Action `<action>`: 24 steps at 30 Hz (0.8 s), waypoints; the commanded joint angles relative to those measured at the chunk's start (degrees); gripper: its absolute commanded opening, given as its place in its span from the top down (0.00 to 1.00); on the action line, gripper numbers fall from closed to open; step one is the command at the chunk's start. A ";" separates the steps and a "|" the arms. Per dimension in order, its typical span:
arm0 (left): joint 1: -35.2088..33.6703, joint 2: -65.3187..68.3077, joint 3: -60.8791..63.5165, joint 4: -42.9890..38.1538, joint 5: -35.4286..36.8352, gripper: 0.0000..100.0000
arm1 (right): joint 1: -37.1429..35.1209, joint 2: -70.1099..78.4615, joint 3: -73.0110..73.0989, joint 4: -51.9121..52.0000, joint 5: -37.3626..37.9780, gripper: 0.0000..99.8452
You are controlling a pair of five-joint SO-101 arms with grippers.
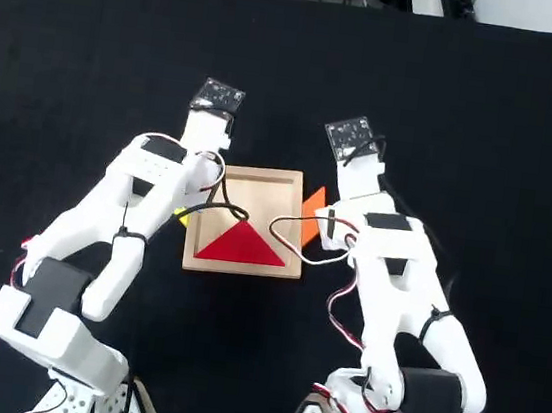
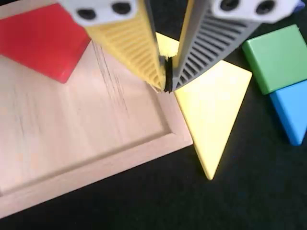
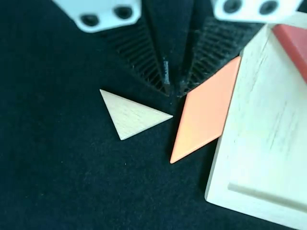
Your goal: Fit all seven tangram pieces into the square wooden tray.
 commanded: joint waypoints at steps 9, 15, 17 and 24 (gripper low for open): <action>0.40 5.45 -2.95 -0.26 2.20 0.97 | 0.79 -2.33 0.57 -1.14 -0.44 0.99; -0.57 5.45 -3.38 5.98 -2.64 0.97 | 0.79 -2.33 0.57 -1.14 -0.44 0.99; -2.15 5.45 -3.38 6.77 -4.84 0.97 | 0.79 -2.33 0.57 -1.14 -0.35 0.99; -9.71 5.45 -3.03 7.03 -12.48 0.97 | 0.79 -2.33 0.57 -1.14 -0.26 0.99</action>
